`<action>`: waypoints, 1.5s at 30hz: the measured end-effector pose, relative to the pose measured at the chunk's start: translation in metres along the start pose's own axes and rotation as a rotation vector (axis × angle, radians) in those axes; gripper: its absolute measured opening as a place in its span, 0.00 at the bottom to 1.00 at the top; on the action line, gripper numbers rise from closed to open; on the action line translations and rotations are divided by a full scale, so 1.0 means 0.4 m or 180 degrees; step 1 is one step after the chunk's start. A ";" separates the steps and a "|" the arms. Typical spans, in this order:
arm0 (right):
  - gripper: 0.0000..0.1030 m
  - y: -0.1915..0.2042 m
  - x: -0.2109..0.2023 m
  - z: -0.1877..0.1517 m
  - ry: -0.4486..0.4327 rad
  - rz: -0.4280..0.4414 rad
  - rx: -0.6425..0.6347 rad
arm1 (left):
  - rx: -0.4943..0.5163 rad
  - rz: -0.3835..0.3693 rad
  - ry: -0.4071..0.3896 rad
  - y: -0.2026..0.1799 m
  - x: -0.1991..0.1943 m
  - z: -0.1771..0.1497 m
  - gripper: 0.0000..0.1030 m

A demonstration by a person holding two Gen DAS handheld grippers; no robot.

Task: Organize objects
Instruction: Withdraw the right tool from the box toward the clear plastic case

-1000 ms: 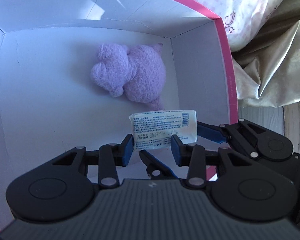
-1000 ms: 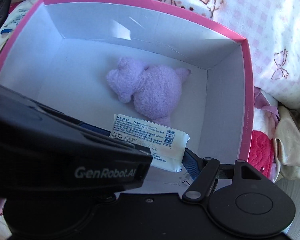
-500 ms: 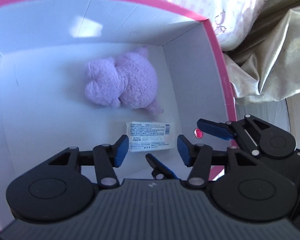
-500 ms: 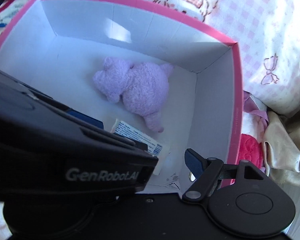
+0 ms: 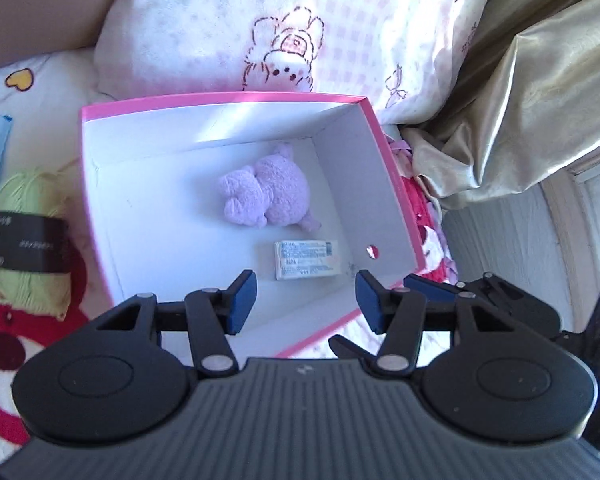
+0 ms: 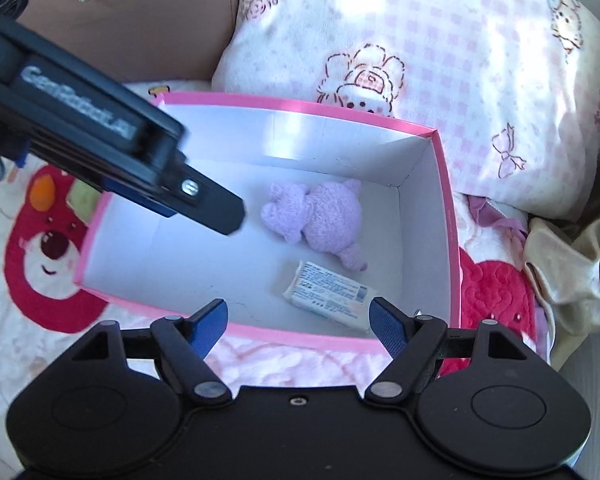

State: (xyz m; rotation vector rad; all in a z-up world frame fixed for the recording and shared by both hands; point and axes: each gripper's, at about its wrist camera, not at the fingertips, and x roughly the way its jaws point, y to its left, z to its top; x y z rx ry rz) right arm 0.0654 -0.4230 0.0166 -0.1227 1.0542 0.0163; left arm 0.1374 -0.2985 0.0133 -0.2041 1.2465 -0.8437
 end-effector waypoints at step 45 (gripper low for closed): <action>0.92 0.449 -0.298 -0.051 -0.0272 0.0432 -0.0038 | 0.0493 0.1175 -0.0048 0.226 -0.493 -0.333 0.67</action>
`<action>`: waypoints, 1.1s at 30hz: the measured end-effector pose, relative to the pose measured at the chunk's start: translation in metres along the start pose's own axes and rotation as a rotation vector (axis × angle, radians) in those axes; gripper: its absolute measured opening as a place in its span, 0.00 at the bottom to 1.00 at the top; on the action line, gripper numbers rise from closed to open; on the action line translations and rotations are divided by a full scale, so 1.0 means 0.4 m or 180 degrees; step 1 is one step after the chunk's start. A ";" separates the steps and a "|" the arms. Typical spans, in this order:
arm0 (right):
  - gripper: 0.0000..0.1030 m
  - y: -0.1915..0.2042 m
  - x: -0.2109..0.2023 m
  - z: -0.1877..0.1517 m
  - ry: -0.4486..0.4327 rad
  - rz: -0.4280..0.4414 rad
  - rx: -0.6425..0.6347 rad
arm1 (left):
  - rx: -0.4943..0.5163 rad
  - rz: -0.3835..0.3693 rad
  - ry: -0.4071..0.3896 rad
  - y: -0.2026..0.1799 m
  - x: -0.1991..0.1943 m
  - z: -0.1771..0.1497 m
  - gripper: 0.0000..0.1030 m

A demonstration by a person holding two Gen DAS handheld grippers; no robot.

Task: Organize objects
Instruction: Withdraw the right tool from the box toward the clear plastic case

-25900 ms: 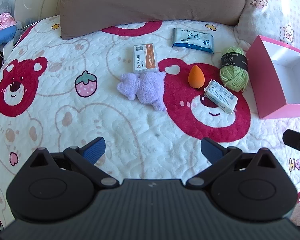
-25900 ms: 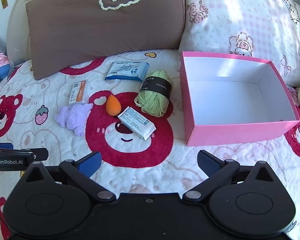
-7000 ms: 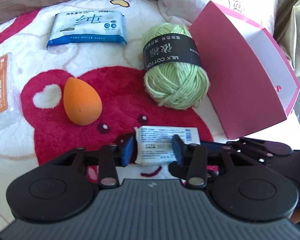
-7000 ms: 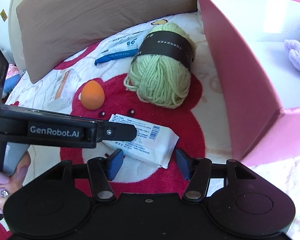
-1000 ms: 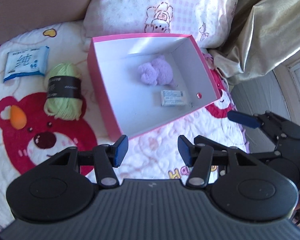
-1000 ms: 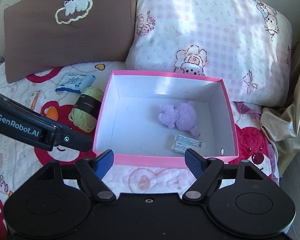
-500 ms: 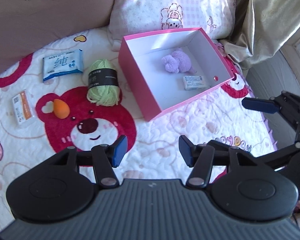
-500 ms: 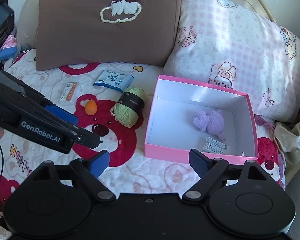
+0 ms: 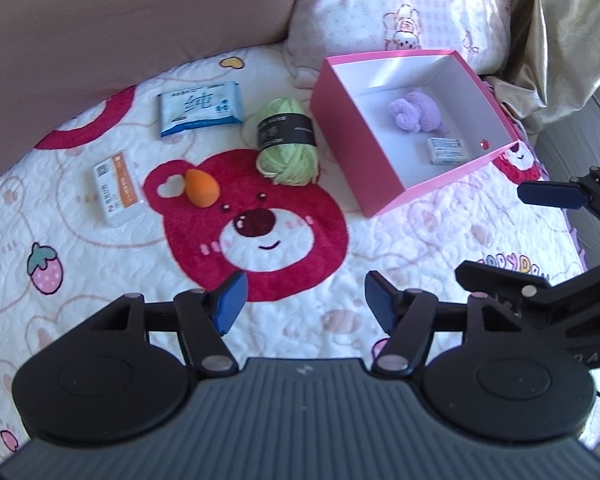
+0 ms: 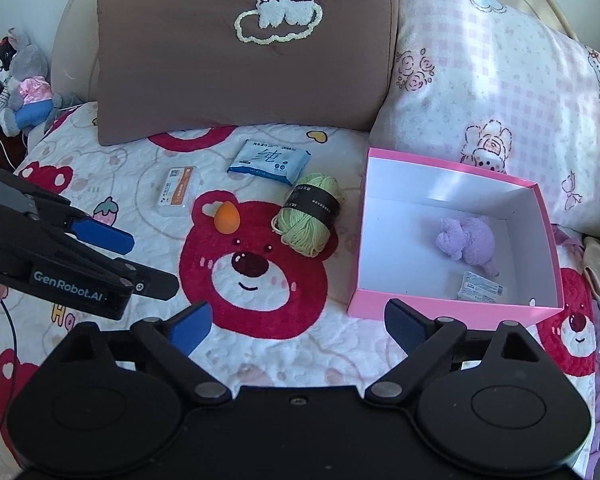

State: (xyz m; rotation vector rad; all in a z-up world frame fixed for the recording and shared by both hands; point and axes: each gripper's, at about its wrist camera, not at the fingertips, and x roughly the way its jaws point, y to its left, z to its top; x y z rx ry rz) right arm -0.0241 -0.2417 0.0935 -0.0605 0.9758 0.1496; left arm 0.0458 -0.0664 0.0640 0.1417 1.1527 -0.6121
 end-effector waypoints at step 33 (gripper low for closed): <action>0.93 0.141 0.188 0.083 -0.0002 0.0317 -0.0187 | -0.0778 0.0388 -0.0204 0.362 0.106 -0.078 0.84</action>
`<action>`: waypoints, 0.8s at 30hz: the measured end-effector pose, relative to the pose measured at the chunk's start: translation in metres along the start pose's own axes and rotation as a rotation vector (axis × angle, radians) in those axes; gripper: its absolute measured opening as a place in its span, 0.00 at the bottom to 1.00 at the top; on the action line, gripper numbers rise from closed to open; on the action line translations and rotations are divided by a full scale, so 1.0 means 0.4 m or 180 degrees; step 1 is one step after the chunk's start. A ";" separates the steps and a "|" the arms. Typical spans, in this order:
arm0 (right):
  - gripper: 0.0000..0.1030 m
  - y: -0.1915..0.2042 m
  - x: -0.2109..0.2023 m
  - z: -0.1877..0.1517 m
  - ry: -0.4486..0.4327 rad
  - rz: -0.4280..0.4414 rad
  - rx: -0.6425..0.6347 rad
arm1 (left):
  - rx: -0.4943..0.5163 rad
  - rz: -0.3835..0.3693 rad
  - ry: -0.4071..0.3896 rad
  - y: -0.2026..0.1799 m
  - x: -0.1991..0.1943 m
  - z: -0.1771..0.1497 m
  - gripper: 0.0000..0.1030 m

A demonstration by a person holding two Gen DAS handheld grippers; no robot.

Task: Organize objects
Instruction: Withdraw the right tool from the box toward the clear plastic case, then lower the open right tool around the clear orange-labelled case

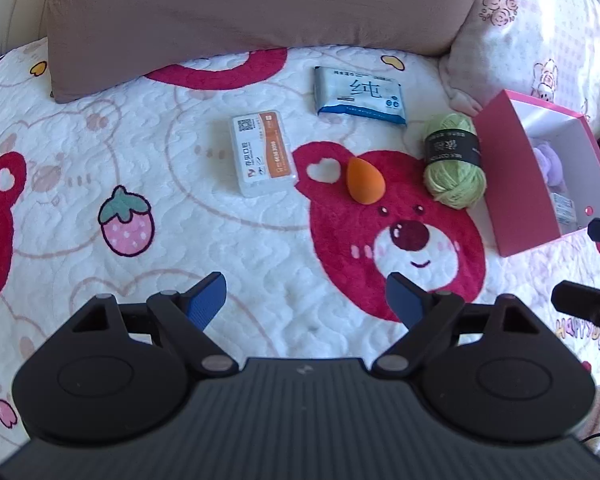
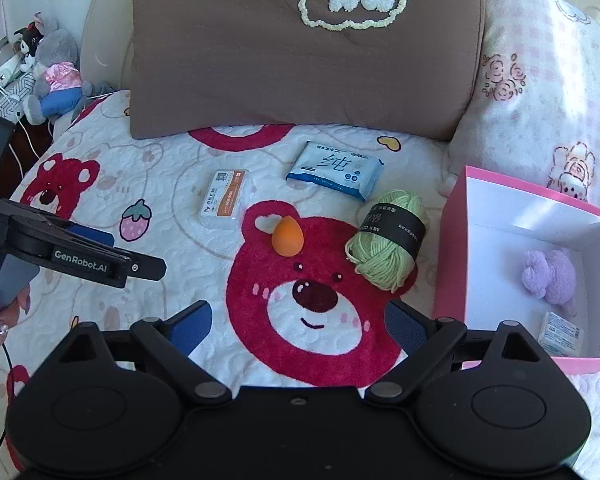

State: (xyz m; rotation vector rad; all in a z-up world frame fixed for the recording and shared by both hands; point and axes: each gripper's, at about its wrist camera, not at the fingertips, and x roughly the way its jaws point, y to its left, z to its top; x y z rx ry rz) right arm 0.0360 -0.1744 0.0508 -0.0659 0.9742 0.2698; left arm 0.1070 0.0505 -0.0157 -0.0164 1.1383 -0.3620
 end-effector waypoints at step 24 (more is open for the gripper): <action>0.92 0.041 0.236 0.105 -0.0028 0.0310 -0.0159 | -0.0119 -0.0098 -0.0365 0.141 0.099 0.121 0.84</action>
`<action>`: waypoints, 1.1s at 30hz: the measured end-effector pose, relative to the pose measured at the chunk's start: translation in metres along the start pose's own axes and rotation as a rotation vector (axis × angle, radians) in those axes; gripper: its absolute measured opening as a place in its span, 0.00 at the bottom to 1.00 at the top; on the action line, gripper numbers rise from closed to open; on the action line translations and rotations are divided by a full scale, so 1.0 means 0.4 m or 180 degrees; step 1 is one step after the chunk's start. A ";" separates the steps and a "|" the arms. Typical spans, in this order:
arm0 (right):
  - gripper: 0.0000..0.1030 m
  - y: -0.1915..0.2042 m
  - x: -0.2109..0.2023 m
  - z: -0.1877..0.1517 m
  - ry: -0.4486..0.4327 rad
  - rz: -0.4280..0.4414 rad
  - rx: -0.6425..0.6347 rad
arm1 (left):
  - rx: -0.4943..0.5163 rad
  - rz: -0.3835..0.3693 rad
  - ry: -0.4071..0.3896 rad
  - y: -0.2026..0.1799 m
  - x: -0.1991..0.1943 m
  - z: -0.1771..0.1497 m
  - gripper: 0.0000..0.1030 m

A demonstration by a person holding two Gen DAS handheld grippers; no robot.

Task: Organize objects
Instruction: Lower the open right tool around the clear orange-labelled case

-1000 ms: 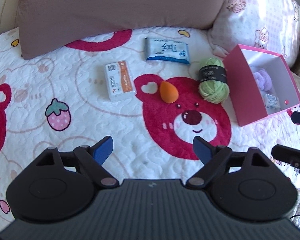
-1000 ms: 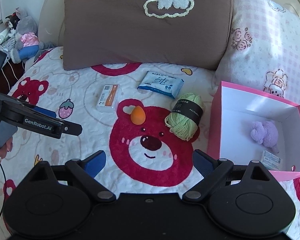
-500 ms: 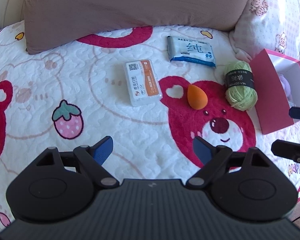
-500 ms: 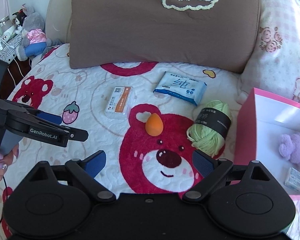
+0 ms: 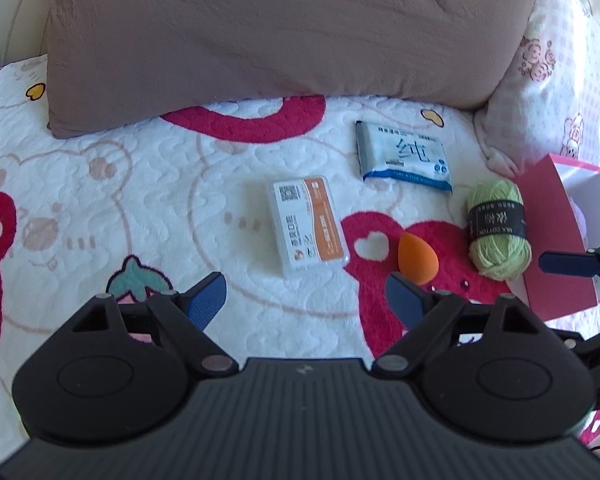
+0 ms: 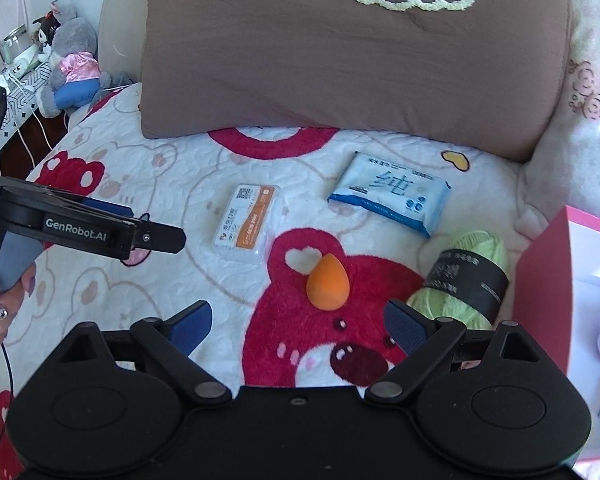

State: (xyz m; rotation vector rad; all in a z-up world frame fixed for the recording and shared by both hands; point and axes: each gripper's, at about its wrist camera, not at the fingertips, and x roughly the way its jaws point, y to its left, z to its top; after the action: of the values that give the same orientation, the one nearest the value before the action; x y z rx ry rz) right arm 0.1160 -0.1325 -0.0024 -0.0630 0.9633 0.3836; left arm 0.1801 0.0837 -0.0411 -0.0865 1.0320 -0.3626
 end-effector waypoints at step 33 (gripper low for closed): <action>0.90 0.080 0.295 0.039 -0.0108 0.0408 -0.0236 | -0.0038 -0.0011 -0.0161 0.062 0.214 0.022 0.81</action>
State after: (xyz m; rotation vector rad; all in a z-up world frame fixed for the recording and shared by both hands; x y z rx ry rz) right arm 0.1772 -0.0652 -0.0855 -0.0621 0.9219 0.5372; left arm 0.2331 0.0774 -0.1128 -0.1076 0.9842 -0.3558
